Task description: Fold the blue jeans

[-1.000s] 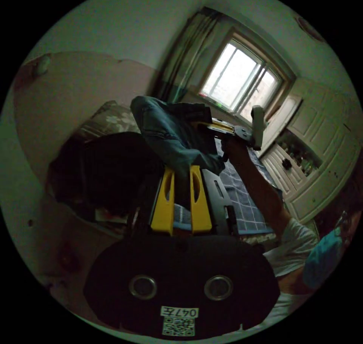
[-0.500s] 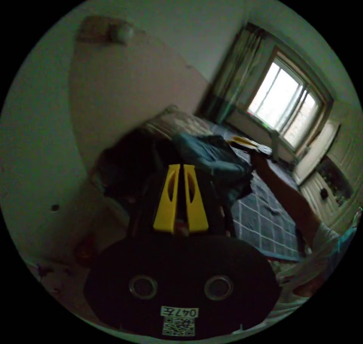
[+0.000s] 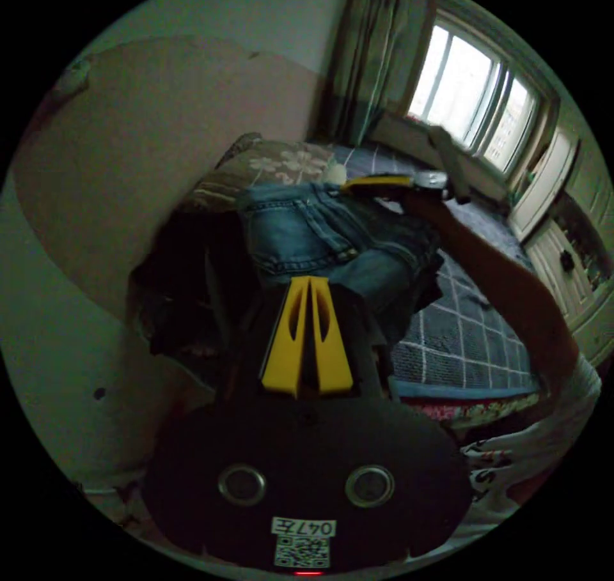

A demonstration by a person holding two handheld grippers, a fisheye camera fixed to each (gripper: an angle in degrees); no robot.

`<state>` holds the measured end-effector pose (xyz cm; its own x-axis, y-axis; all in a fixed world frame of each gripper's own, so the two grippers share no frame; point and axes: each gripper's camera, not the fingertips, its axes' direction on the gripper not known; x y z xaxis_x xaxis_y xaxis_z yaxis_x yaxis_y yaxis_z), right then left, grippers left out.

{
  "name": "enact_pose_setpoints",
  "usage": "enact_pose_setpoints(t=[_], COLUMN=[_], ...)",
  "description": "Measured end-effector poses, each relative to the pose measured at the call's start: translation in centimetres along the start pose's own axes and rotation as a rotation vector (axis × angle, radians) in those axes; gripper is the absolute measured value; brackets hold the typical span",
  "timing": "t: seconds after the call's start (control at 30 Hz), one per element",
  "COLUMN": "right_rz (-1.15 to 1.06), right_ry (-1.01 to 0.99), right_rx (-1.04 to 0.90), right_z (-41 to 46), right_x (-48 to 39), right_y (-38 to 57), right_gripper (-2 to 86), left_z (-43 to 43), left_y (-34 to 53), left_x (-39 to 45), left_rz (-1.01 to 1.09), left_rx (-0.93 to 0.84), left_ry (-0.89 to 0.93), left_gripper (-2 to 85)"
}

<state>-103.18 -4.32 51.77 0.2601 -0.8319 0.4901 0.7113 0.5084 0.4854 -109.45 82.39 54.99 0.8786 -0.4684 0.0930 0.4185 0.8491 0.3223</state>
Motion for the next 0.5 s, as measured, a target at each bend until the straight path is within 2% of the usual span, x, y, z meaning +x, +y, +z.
enact_pose_setpoints(t=[0.03,0.1,0.23,0.3,0.4,0.5], right_rz=[0.086,0.138,-0.018,-0.089,-0.136,-0.078], right_ry=[-0.085,-0.125,-0.101,-0.098,-0.018,-0.036], right_rx=[0.036,0.079,0.203,0.213,0.16,0.067], right_z=[-0.8,-3.2,-12.0,-15.1,-17.5,-19.3], right_x=[1.3,2.0,-1.2,-3.5,-5.9,-5.7], right_y=[1.1,2.2,6.6,9.7,14.9,18.5], right_gripper=[1.3,1.7,3.8,4.9,3.0,2.4], left_z=[-0.6,-1.9,-5.0,-4.2,-1.0,-0.8], left_y=[0.2,-0.1,-1.0,-1.6,-2.6,-2.5], left_x=[1.0,3.1,9.8,12.8,17.1,21.1], left_rz=[-0.014,-0.006,0.072,0.103,0.078,-0.039], left_rx=[0.017,0.024,0.141,0.092,-0.033,0.006], left_ry=[0.022,0.012,-0.016,-0.007,-0.067,0.042], left_gripper=[-0.8,-0.8,-0.8,-0.8,-0.8,-0.8])
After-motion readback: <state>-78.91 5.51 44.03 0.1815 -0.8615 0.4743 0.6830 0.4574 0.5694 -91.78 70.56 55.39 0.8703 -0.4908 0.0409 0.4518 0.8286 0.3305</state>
